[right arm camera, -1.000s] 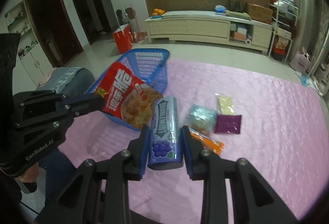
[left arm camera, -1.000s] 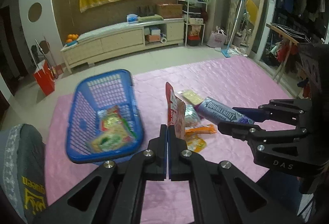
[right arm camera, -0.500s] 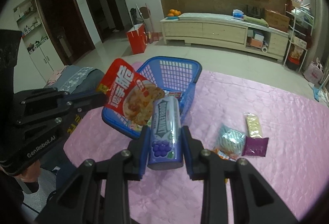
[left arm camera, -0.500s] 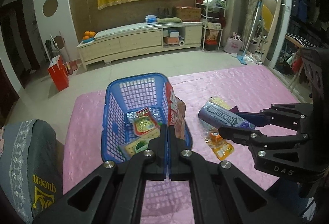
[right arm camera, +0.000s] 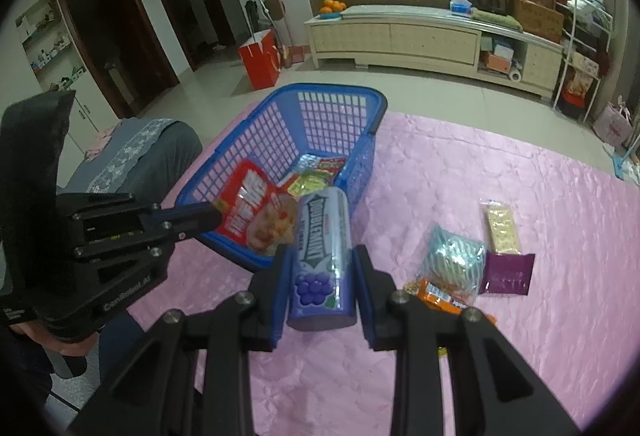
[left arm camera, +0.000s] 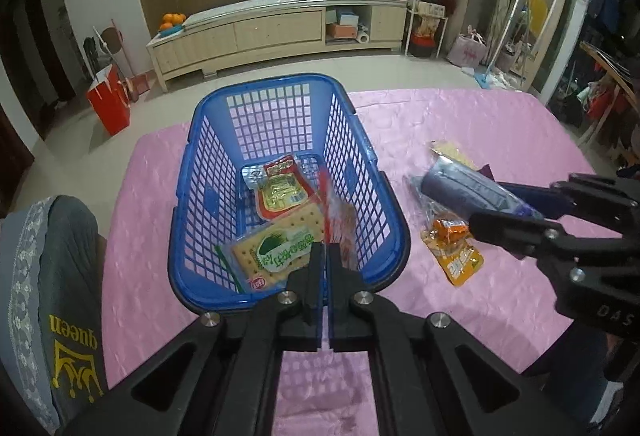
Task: Organize snacks
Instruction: 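Carry both items over the basket and open the left gripper to drop the red pouch, then lower the gum tube into the basket and open the right gripper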
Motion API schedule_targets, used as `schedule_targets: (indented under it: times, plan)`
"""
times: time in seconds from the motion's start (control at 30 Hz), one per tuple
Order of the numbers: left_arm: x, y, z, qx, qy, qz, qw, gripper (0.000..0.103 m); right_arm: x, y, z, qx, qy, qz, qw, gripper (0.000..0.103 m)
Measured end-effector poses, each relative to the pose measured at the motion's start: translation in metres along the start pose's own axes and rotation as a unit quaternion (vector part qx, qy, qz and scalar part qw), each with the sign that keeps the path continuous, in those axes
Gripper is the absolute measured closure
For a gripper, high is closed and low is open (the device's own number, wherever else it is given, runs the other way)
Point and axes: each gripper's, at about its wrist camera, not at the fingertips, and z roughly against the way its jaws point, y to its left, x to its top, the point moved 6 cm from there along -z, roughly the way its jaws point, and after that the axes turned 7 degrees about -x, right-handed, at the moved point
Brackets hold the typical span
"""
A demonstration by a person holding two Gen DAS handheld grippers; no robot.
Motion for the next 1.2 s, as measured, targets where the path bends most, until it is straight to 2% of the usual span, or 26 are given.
schedule_targets:
  times: [0.07,0.13,0.27,0.4,0.53,0.97,1.2]
  plan:
    - [-0.001,0.002,0.001,0.005,0.000,0.007,1.0000,0.062,-0.001,0.001,0.003,-0.001,-0.001,-0.001,1.000,0.068]
    - [-0.001,0.004,0.005,0.004,-0.005,0.014,0.9999,0.060,-0.001,0.002,0.006,-0.002,-0.002,-0.001,1.000,0.068]
    - [-0.004,0.006,0.020,0.012,-0.013,0.012,0.9998,0.047,0.000,0.007,0.012,-0.001,-0.004,0.003,1.000,0.068]
    - [-0.004,0.012,0.041,0.018,-0.030,0.010,0.9993,0.039,0.006,0.014,0.015,0.006,-0.006,0.007,1.000,0.068]
    - [-0.001,0.025,0.056,0.027,-0.038,0.014,0.9988,0.024,0.013,0.026,0.014,0.013,-0.007,0.017,1.000,0.068]
    - [0.000,0.084,0.058,0.054,-0.030,0.066,0.9959,0.022,0.040,0.065,-0.022,0.028,0.012,0.062,0.998,0.068]
    - [-0.002,0.105,0.036,0.060,-0.007,0.058,0.9964,0.022,0.047,0.083,-0.057,0.041,0.040,0.068,0.996,0.068]
